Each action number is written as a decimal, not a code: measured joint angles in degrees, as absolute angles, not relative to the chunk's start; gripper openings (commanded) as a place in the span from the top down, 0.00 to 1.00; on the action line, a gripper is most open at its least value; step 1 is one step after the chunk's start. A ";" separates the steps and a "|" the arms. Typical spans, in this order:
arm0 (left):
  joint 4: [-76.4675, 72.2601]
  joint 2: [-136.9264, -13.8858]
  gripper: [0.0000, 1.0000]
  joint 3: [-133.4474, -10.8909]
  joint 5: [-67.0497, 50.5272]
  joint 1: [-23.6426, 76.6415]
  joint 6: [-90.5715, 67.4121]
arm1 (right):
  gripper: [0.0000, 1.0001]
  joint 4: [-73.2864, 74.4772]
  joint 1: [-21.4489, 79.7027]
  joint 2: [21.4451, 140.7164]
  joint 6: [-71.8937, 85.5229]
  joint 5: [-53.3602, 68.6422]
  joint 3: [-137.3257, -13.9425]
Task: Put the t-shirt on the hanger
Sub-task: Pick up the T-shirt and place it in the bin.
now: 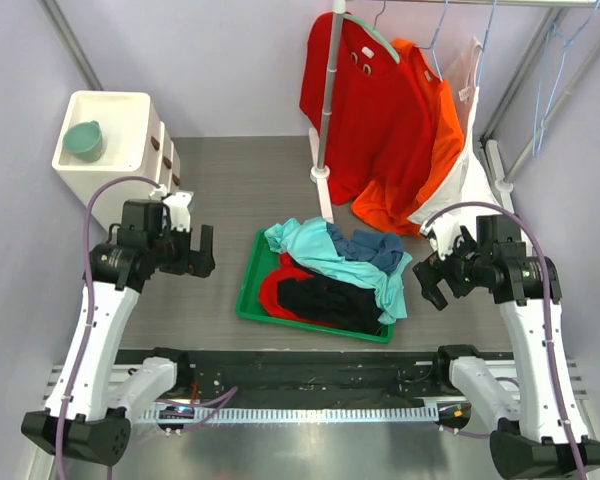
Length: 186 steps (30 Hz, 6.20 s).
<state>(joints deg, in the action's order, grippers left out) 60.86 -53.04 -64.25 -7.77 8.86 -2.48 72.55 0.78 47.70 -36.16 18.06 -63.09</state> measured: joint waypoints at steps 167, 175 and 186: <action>-8.36 -61.19 0.00 -75.42 17.17 54.39 2.57 | 0.99 -12.10 50.89 88.33 -2.81 -0.49 -118.87; -5.67 -67.40 1.00 -80.25 12.14 45.89 0.54 | 0.66 -6.11 50.94 83.99 -0.38 6.72 -112.55; 3.36 -58.13 1.00 -77.80 7.88 35.03 -1.26 | 0.00 19.46 44.95 66.22 -14.70 -5.02 -85.80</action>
<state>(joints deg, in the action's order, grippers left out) 3.36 -58.13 -77.80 7.88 35.03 -1.26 19.46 44.95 66.22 -14.70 -5.02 -85.80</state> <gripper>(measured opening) 0.020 0.990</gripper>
